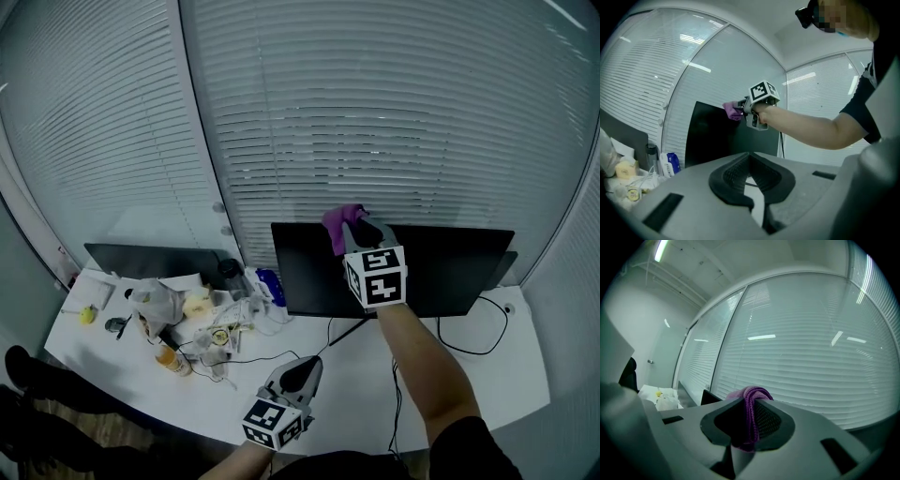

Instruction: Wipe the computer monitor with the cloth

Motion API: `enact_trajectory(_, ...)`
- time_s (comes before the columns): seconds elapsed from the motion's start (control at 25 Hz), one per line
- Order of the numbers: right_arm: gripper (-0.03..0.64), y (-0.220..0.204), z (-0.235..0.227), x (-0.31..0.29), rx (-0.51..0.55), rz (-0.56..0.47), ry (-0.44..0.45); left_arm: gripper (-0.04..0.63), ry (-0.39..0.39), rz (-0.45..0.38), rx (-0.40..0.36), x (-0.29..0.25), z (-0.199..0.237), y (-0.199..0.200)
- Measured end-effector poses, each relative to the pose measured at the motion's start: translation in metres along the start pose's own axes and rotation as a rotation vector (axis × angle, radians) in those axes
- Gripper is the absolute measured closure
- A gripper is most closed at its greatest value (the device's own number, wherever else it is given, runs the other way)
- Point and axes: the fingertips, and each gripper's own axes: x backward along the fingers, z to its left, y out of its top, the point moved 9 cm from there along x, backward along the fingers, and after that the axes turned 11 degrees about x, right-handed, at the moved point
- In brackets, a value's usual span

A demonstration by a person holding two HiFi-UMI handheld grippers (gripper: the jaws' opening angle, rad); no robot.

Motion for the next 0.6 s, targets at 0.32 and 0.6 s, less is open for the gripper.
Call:
enact_trajectory(0.32, 0.541, -0.020, -0.053, 0.036, -0.015, 0.030, -0.058, 0.591, -0.074, 0.029, 0.003, -0.038, -0.035, -0.006)
enact_trajectory(0.6, 0.541, -0.041, -0.108, 0.074, -0.020, 0.066, -0.125, 0.591, -0.136, 0.044, -0.003, -0.072, -0.074, -0.011)
